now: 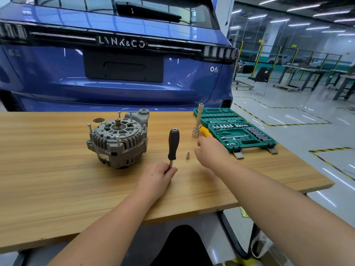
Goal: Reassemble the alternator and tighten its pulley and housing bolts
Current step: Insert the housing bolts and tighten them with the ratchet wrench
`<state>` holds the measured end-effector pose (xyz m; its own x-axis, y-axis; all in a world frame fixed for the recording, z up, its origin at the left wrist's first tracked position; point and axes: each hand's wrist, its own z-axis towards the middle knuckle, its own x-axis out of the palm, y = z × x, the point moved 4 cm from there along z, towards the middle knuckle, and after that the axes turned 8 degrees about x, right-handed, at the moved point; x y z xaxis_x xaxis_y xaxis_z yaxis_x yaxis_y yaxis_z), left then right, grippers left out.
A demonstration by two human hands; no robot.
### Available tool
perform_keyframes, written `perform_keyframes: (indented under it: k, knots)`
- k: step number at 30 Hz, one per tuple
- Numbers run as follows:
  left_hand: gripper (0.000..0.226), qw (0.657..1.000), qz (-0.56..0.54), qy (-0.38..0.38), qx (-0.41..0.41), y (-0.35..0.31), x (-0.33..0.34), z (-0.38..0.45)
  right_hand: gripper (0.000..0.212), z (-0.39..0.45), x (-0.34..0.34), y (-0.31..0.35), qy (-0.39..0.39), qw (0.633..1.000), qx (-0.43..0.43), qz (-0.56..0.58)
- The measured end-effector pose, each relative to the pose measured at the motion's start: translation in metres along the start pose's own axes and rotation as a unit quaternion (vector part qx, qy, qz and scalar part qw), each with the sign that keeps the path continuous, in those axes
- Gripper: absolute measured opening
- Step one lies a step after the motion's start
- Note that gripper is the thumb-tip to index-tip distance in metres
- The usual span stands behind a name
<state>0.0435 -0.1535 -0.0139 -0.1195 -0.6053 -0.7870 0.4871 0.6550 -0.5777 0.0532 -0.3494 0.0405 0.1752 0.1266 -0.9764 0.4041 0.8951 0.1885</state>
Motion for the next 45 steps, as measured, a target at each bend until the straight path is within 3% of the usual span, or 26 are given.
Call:
perform_keyframes:
  k: [2, 6, 11, 13, 16, 19, 22, 28, 33, 45]
  knots:
    - [0.031, 1.0, 0.002, 0.002, -0.002, 0.001, 0.0, 0.001, 0.032, 0.011, 0.016, -0.017, 0.073, 0.987, 0.029, -0.142]
    - [0.03, 1.0, 0.011, 0.004, 0.015, -0.001, -0.001, 0.0, 0.054, 0.017, 0.028, -0.024, 0.082, 0.978, 0.043, -0.19]
    - [0.035, 1.0, 0.016, 0.002, 0.014, -0.002, -0.002, -0.002, 0.077, 0.018, 0.022, -0.03, 0.092, 0.982, 0.113, -0.12]
    - [0.033, 1.0, 0.013, 0.001, 0.01, -0.002, -0.001, -0.004, 0.077, 0.013, 0.015, -0.032, 0.102, 0.982, 0.146, -0.069]
    - [0.032, 1.0, 0.009, -0.004, 0.008, -0.004, -0.002, -0.005, 0.064, 0.001, 0.002, -0.034, 0.092, 0.977, 0.161, 0.107]
    - [0.029, 1.0, 0.006, -0.004, 0.005, -0.006, -0.003, -0.008, 0.049, -0.015, -0.021, -0.024, 0.077, 0.959, 0.085, 0.26]
    - [0.026, 1.0, -0.001, -0.007, 0.001, -0.007, -0.004, -0.009, 0.048, -0.027, -0.051, -0.004, 0.078, 0.937, -0.016, 0.339]
    - [0.026, 0.998, 0.024, -0.051, -0.029, -0.004, -0.005, -0.01, 0.054, -0.057, -0.093, 0.032, 0.129, 0.929, -0.172, 0.3]
    - [0.03, 0.996, 0.048, -0.06, -0.037, 0.0, -0.004, -0.009, 0.056, -0.071, -0.096, 0.038, 0.166, 0.941, -0.192, 0.222]
    - [0.033, 0.994, 0.091, -0.066, 0.007, -0.003, -0.002, -0.011, 0.049, -0.071, -0.109, 0.037, 0.153, 0.954, -0.193, 0.17]
